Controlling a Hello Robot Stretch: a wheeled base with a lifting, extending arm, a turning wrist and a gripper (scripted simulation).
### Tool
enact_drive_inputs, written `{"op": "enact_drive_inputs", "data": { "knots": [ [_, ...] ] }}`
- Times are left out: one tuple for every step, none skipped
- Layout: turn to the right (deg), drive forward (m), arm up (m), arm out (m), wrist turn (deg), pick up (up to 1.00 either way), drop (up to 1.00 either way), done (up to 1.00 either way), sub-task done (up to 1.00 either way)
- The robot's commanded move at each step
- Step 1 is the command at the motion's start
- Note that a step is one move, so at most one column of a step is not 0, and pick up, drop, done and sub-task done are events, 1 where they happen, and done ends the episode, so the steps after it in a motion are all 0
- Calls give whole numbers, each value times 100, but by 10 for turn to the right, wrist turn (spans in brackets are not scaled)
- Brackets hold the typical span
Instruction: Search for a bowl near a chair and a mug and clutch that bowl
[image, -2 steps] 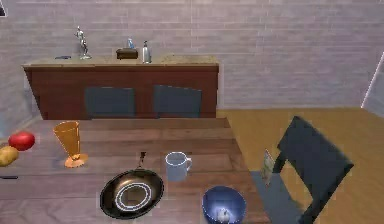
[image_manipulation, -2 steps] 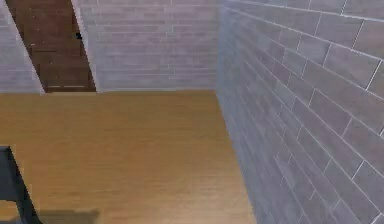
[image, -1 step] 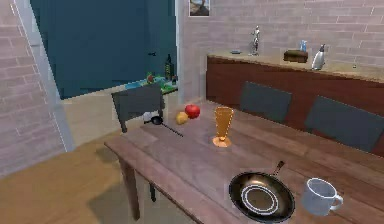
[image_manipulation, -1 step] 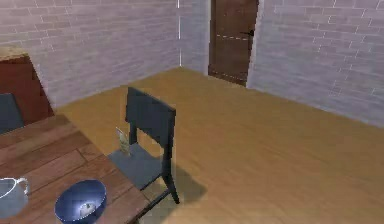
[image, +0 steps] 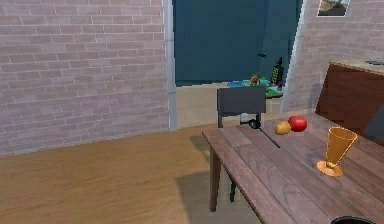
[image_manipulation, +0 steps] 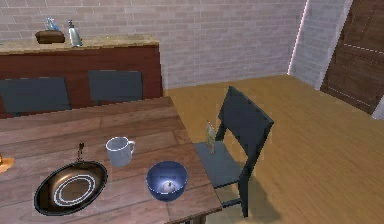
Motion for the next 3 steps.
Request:
{"op": "enact_drive_inputs", "data": {
  "knots": [
    [0,0,50,0,0,0,0,0,0],
    [0,0,38,0,0,0,0,0,0],
    [0,0,0,16,0,0,0,0,0]
  ]
}}
